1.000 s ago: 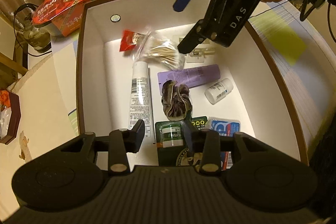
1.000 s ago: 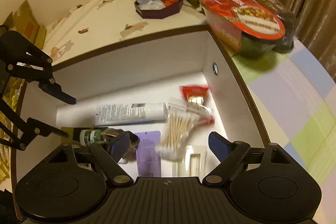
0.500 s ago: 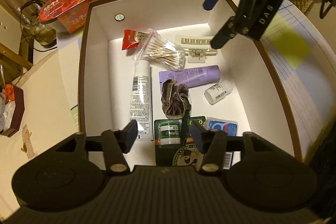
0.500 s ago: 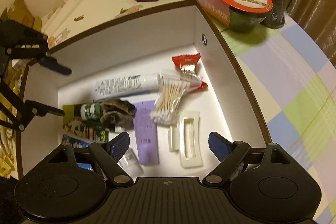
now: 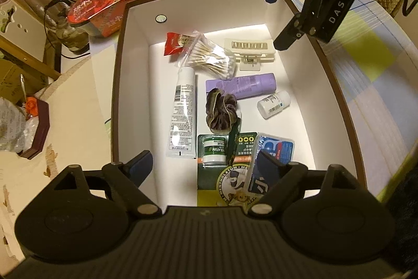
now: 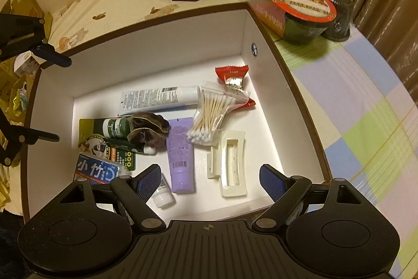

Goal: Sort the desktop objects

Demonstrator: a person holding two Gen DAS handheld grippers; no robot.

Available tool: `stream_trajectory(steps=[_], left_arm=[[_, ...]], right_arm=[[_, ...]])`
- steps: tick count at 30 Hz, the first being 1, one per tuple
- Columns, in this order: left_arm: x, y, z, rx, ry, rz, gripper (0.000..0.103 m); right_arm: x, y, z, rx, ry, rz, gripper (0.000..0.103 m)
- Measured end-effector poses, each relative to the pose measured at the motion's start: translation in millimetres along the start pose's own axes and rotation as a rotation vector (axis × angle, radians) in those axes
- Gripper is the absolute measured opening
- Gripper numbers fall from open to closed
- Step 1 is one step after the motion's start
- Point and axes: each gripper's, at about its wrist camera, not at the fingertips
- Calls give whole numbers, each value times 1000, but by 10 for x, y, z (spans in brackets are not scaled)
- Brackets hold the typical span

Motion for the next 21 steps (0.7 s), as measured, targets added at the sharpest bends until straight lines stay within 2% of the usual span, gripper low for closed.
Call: stream_trajectory(steps=[11, 14, 21], left_arm=[[-254, -176, -90, 3, -17, 82, 87], [-332, -241, -121, 1, -25, 107, 90], [-495, -401, -190, -9, -37, 131, 90]], right_arm=[[-188, 214, -45, -24, -36, -16, 85], [-243, 289, -86, -31, -42, -25, 85], [-386, 392, -220, -38, -67, -35, 85]])
Point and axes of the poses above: each gripper's, at about its wrist camera, not at the fingertips, and x roughly the way its jaws point, y to its left, z to its top
